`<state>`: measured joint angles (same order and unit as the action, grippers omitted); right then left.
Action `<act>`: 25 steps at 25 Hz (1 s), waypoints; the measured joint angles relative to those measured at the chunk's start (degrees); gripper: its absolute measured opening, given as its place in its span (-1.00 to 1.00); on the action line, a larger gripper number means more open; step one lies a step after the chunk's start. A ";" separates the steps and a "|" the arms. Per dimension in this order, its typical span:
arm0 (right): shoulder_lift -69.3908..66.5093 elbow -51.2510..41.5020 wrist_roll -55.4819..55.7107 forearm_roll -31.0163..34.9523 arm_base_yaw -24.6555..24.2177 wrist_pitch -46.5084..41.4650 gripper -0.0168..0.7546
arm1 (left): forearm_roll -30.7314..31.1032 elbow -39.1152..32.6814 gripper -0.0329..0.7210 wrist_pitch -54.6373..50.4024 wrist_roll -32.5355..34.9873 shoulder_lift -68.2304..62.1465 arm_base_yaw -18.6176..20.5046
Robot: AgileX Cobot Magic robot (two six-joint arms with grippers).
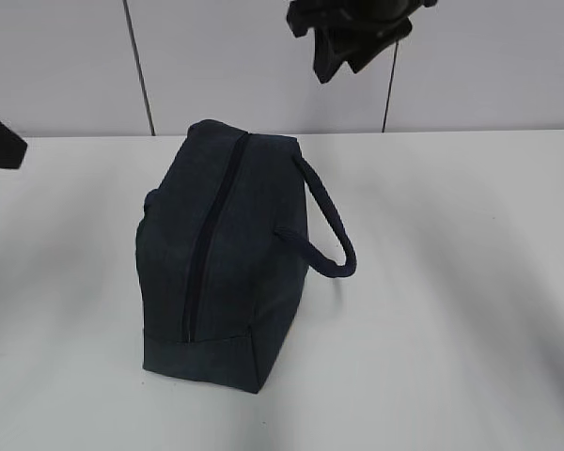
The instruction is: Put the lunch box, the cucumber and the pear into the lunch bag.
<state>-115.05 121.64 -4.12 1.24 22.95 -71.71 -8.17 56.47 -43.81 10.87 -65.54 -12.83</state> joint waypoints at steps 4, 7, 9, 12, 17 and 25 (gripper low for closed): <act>7.96 -11.23 1.67 -3.71 0.00 0.00 -0.07 | -0.31 -0.06 0.10 -0.79 -0.12 5.30 0.00; 16.55 -21.88 2.61 -5.43 -0.10 2.05 -0.07 | -0.45 -1.30 0.09 -2.36 -1.53 8.43 0.00; 22.89 -31.23 3.44 -6.18 -0.10 5.92 -0.09 | -0.45 -3.10 0.07 -3.57 -2.81 10.48 0.00; 33.06 -44.57 4.12 -6.70 -0.10 11.35 -0.09 | -0.12 -7.02 0.06 -6.03 -4.07 14.93 0.00; 50.44 -63.79 4.12 -6.57 -0.10 13.80 -0.10 | 2.76 -15.30 0.05 -10.36 -5.89 27.39 0.00; 74.13 -80.26 4.12 -6.03 -0.10 9.61 -0.10 | 4.41 -22.55 0.05 -18.50 -6.08 47.25 0.00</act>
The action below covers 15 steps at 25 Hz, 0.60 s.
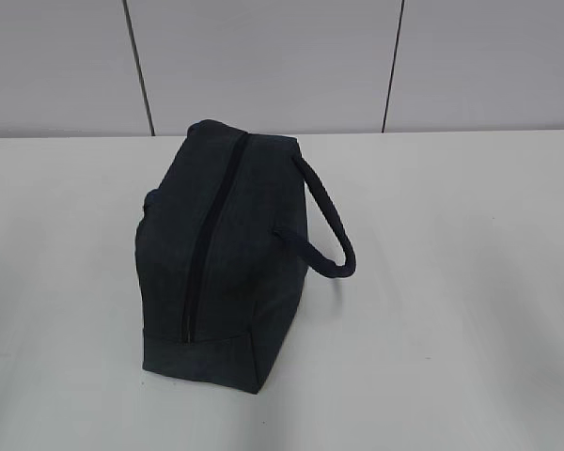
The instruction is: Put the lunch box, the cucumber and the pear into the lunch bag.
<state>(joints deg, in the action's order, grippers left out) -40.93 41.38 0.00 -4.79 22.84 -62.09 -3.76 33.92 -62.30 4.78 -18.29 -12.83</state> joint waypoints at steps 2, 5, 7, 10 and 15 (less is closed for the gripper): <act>5.31 -1.85 0.00 -0.10 0.00 -1.81 -0.10 | 0.96 -0.03 0.05 -2.20 -0.05 3.55 0.00; 12.84 -4.47 0.00 -0.82 0.00 -3.47 -0.10 | 3.27 -0.77 0.03 -4.32 -0.05 8.01 0.00; 18.54 -6.11 0.00 -2.21 0.00 -3.76 -0.10 | 3.76 -1.81 0.03 -4.74 -0.07 11.09 0.00; 25.97 -8.96 0.00 -3.85 0.00 -4.01 -0.10 | 3.76 -2.04 0.02 -4.68 -0.07 15.10 0.00; 36.57 -12.69 0.00 -3.65 0.00 -3.99 -0.10 | 3.76 -2.07 0.02 -4.62 -0.23 19.11 0.00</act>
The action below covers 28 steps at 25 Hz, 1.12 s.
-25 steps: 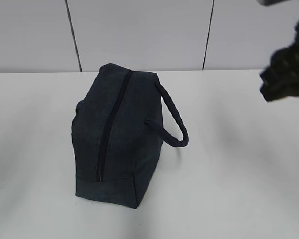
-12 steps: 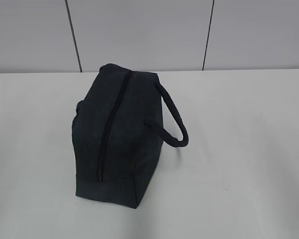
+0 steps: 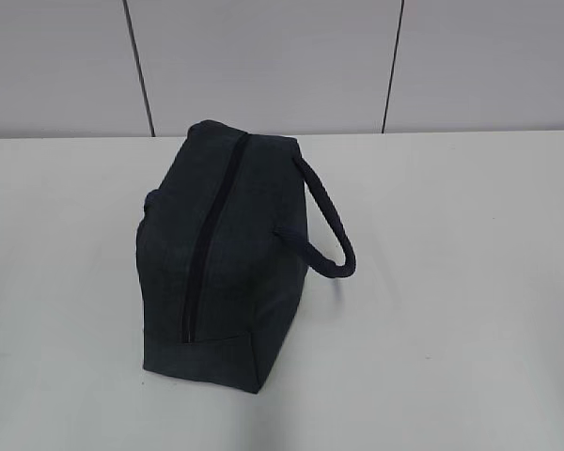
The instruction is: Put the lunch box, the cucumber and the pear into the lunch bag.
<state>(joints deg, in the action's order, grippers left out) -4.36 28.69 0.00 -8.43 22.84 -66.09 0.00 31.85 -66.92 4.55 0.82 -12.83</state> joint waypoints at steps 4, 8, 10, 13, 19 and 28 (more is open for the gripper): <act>4.81 0.00 0.00 1.43 0.00 0.00 -0.10 | -0.73 -1.02 0.02 1.88 0.00 0.22 0.00; 5.35 0.00 0.00 1.66 0.00 0.00 -0.10 | -1.84 -1.91 -0.02 3.14 0.00 0.22 0.00; 5.40 0.00 0.00 1.79 0.00 0.00 -0.10 | -1.90 -1.91 -0.06 3.21 0.00 0.22 0.00; 5.40 0.00 -0.31 1.79 0.00 0.00 -0.10 | -1.95 -1.91 -0.11 3.23 0.00 0.22 0.00; 5.40 0.00 -0.31 1.79 0.00 0.00 -0.10 | -1.95 -1.91 -0.20 3.27 0.00 0.22 0.00; 5.40 0.00 -0.43 1.79 0.00 0.00 -0.10 | -1.95 -1.91 -0.25 3.27 0.00 0.22 0.00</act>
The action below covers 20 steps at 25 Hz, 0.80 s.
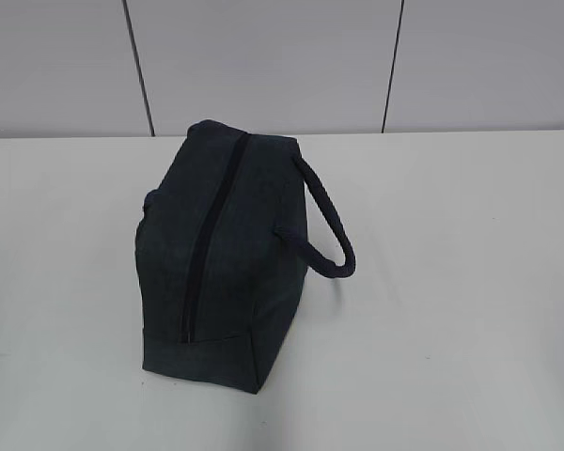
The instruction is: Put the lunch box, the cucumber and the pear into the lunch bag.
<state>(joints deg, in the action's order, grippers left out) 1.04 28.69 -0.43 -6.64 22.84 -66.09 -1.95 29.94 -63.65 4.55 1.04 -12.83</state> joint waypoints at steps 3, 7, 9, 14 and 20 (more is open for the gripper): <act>0.00 0.00 0.00 0.00 0.00 0.00 -0.10 | 0.00 0.00 -0.26 0.00 0.00 0.00 0.19; 0.00 0.00 0.00 0.02 -1.48 0.00 -0.10 | -0.07 0.00 -0.26 0.00 0.00 0.00 2.86; 0.00 0.00 0.00 0.02 -4.40 0.00 -0.10 | -0.07 0.00 -0.26 0.00 0.00 0.00 3.97; 0.00 0.00 -0.08 0.02 -10.46 0.00 -0.10 | -0.07 0.00 -0.26 0.02 0.00 0.00 6.68; 0.00 0.00 -0.08 -0.08 -10.86 0.00 -0.10 | -0.07 0.00 -0.26 0.02 0.00 0.00 7.03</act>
<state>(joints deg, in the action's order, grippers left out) 1.04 28.69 -0.51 -6.72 11.98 -66.09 -2.02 29.94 -63.63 4.55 1.04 -5.80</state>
